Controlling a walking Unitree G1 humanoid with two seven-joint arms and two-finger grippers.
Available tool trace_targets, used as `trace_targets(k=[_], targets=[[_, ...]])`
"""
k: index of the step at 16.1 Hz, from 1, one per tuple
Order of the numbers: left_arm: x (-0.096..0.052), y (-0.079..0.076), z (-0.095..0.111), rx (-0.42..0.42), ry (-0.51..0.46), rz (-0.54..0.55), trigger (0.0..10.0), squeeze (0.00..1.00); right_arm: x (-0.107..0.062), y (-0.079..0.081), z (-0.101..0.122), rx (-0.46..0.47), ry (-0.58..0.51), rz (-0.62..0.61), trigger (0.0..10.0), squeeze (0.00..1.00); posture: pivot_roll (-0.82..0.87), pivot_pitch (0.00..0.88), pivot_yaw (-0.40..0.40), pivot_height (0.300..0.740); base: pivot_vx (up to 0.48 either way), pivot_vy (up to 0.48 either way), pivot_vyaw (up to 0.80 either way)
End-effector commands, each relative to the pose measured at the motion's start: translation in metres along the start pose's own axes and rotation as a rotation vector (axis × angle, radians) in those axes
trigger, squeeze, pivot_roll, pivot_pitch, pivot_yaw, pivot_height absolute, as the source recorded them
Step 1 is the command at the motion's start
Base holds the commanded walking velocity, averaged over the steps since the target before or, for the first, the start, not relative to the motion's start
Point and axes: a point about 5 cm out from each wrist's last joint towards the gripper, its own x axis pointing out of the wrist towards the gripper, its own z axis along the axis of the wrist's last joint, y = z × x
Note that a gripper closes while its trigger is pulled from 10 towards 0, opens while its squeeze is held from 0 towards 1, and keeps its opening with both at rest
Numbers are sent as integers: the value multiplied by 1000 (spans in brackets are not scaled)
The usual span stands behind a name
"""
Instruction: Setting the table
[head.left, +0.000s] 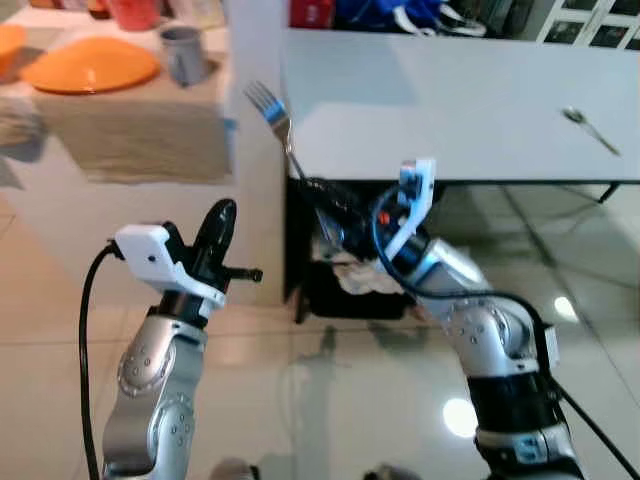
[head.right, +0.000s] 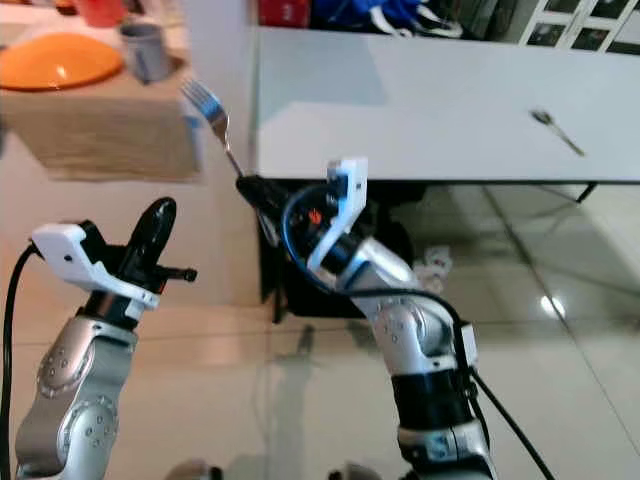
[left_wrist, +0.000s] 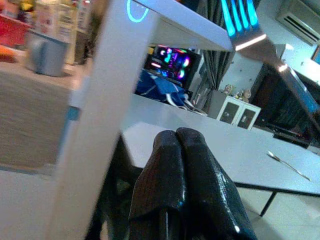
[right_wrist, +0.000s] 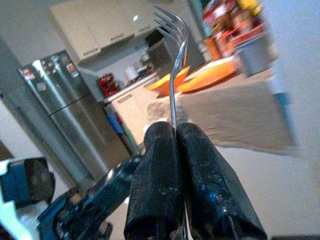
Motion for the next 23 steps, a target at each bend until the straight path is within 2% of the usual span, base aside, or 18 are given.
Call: trace_targets(k=[1,5,10,12,15,23], targets=[[2,-7,-4,-4,13,-23,10000,0,-8,-10,3,-14,-15,-63,10000,0,-76,114,-18,740,0,-454,0],[1,-10,-8,-5,24,-24,10000,0,-10,-21,3,-29,-17,-146,10000,0,-87,121,-25,740,0,-449,0],[3,-13,-15,26,57,-29,10000,0,-11,-24,0,-30,-10,-177,10000,0,-91,122,-27,740,0,-441,0],[3,-13,-17,36,77,-15,10000,0,-11,-25,0,-29,-13,-188,10000,0,-92,127,-29,740,0,0,0],[2,-14,-17,71,68,-24,10000,0,-13,-27,-1,-31,-14,-216,10000,0,-95,127,-36,740,416,0,0],[3,-20,-14,71,52,-54,10000,0,-12,-30,1,-44,-24,-244,10000,0,-96,126,-37,740,480,0,0]])
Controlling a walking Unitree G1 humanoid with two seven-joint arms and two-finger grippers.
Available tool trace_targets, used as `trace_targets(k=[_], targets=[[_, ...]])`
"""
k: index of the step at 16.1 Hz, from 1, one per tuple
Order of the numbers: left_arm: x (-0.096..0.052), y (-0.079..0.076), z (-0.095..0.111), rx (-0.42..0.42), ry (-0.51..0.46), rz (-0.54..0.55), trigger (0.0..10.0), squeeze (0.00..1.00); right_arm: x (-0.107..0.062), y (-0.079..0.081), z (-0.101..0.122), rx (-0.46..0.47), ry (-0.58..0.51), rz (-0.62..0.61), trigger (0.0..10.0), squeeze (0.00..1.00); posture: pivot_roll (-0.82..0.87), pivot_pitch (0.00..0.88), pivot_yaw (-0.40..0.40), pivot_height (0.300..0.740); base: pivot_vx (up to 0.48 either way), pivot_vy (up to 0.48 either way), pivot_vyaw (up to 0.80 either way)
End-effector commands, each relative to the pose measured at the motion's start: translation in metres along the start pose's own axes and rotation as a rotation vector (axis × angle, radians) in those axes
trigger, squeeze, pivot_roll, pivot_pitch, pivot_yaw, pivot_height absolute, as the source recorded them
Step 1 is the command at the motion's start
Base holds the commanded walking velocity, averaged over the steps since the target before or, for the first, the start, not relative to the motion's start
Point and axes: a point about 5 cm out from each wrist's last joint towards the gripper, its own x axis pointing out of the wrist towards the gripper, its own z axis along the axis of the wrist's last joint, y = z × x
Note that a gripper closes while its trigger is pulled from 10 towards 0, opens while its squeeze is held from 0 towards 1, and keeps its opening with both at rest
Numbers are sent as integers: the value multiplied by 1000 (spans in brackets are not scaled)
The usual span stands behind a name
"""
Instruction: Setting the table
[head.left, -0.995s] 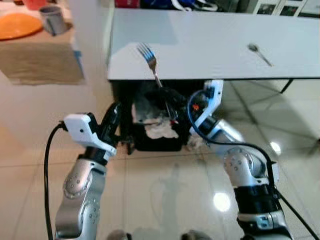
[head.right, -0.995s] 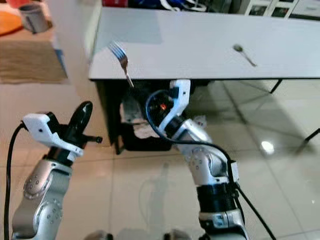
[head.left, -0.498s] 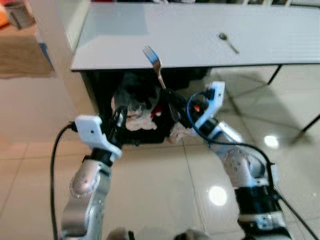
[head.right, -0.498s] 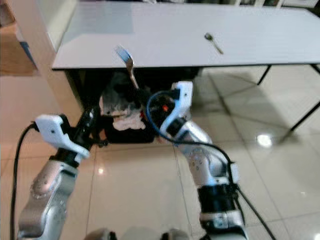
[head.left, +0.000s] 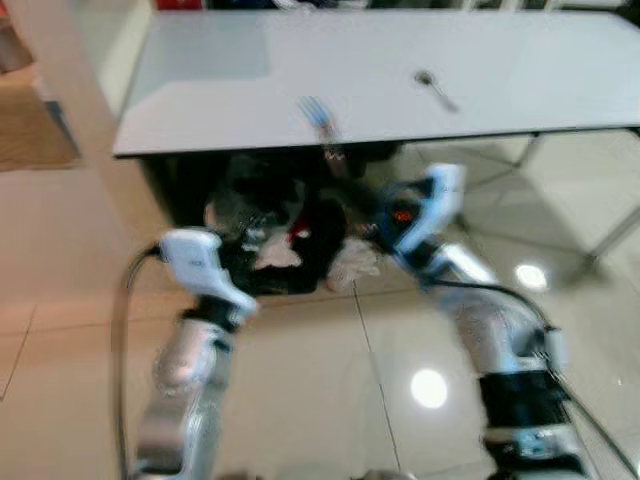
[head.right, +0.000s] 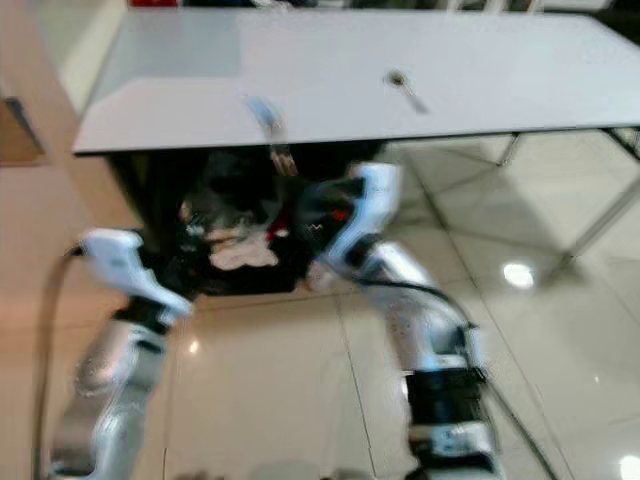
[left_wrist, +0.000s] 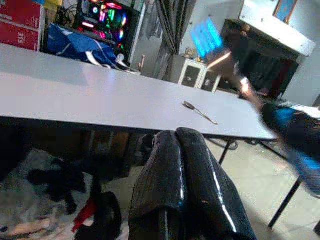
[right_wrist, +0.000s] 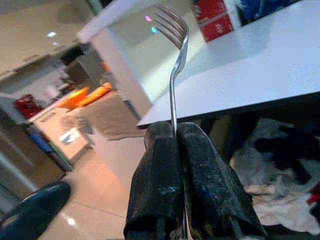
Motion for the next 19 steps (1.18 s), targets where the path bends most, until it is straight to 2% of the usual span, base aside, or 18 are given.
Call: trace_targets(k=[1,14,17,19], targets=[[-2,6,5,31,-17,14,10000,0,9,12,1,-7,-12,49,10000,0,-97,125,-37,740,480,0,0],[3,6,10,60,-27,2,10000,0,10,15,-1,1,-20,49,10000,0,-99,127,-24,740,477,0,0],[3,13,10,26,-21,62,10000,0,9,14,-4,3,-18,36,10000,0,-98,129,-18,740,121,0,0],[3,15,11,60,-14,57,10000,0,9,14,-4,4,-21,34,10000,0,-95,129,-16,740,0,-234,0]])
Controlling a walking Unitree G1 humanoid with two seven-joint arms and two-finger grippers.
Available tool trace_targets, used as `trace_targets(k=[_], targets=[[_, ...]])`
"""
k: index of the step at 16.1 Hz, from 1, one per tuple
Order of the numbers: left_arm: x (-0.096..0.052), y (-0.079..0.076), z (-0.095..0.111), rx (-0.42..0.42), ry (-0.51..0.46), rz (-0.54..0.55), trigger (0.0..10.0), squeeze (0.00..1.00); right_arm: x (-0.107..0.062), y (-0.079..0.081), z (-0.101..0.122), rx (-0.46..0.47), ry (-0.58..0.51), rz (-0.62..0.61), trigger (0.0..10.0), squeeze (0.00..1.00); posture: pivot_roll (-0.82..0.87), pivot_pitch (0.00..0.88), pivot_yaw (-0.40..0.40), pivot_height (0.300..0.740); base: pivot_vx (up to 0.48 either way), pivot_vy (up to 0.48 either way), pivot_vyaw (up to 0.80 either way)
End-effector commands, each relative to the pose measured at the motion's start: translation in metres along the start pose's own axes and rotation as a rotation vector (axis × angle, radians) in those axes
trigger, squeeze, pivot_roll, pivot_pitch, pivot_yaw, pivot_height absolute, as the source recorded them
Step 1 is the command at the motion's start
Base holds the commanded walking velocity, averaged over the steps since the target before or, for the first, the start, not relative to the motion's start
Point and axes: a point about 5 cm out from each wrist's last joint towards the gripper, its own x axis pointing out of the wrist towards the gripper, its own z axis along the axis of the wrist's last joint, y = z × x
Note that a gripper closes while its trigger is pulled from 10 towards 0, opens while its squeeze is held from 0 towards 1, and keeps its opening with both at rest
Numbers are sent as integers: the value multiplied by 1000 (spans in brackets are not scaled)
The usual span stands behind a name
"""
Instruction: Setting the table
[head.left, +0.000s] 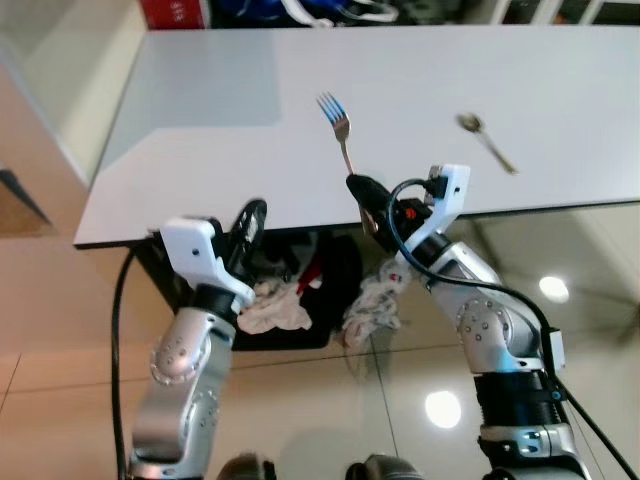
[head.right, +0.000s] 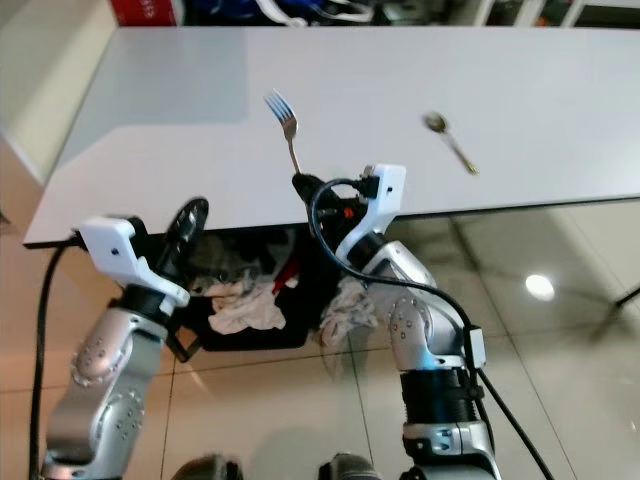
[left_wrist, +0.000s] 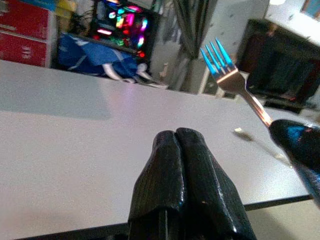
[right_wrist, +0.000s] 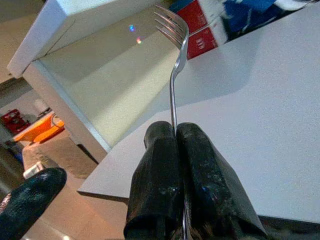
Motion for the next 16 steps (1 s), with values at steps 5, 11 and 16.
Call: trace_targets(k=[5,11,16], targets=[[-4,2,-3,4,18,24,10000,0,2,4,2,-6,-2,18,10000,0,-92,129,-27,740,0,-444,0],[-3,2,-3,3,16,28,10000,0,4,5,2,-13,3,28,10000,0,-91,121,-38,740,0,-439,0],[-3,1,-4,3,15,25,10000,0,5,5,2,-16,3,29,10000,0,-96,115,-41,740,49,-422,0]])
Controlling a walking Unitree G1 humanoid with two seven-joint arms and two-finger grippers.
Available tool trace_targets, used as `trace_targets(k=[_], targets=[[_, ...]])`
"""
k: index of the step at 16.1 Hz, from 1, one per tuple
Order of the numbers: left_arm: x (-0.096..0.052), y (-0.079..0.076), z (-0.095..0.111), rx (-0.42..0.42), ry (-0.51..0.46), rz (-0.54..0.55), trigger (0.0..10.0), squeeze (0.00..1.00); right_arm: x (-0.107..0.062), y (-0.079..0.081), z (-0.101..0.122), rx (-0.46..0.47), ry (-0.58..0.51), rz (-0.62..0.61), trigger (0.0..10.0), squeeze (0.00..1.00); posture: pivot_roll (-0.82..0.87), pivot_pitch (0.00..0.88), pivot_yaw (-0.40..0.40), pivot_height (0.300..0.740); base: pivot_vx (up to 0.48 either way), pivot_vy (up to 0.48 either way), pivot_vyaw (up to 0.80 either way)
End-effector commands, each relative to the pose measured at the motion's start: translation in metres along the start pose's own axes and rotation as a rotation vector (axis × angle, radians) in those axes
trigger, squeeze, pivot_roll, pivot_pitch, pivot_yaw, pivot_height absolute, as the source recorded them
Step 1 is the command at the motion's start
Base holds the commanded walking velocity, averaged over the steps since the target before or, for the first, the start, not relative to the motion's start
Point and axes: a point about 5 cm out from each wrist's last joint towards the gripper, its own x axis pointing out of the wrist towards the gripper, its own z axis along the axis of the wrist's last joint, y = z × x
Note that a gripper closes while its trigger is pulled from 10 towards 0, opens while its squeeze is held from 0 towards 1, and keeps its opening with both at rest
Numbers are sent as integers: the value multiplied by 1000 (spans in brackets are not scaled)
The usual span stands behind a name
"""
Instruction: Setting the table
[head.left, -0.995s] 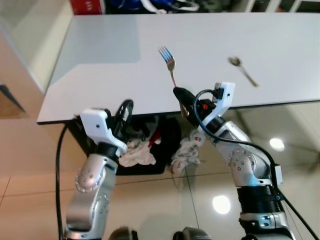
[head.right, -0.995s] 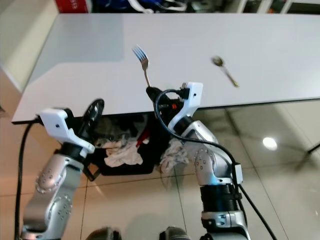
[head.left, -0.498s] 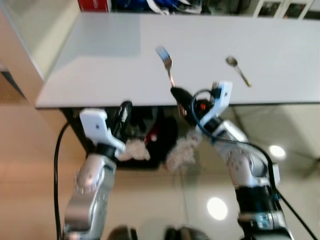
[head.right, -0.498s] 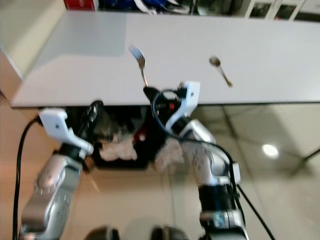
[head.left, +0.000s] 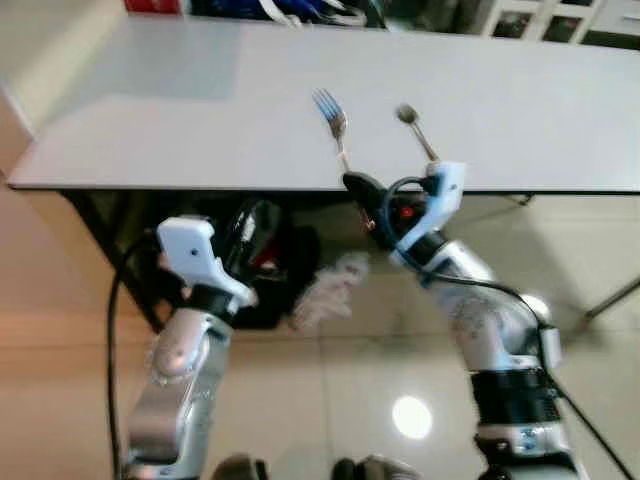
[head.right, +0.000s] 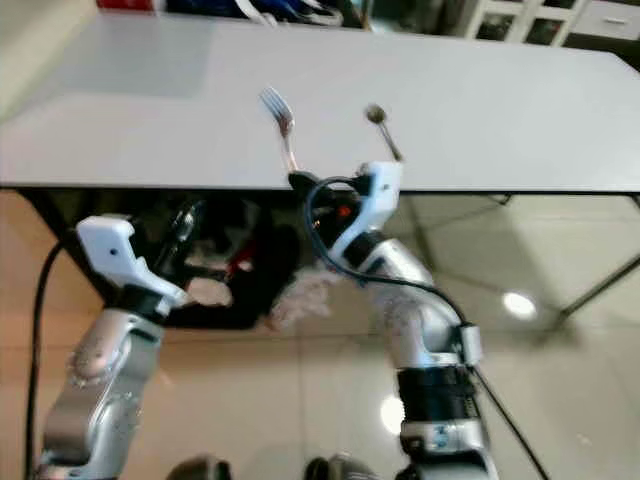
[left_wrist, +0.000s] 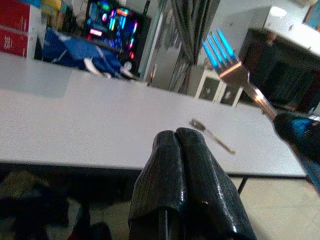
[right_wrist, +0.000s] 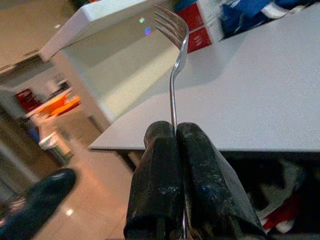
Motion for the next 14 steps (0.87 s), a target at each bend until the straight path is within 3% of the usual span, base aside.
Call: trace_targets(k=[1,14], targets=[[1,-2,-1,0,1,-1,10000,0,0,-1,6,-13,-12,4,10000,0,-98,113,-41,740,255,-405,0],[3,-5,-3,-3,7,-14,10000,0,0,2,0,-5,3,6,10000,0,-103,102,-40,740,270,-393,0]])
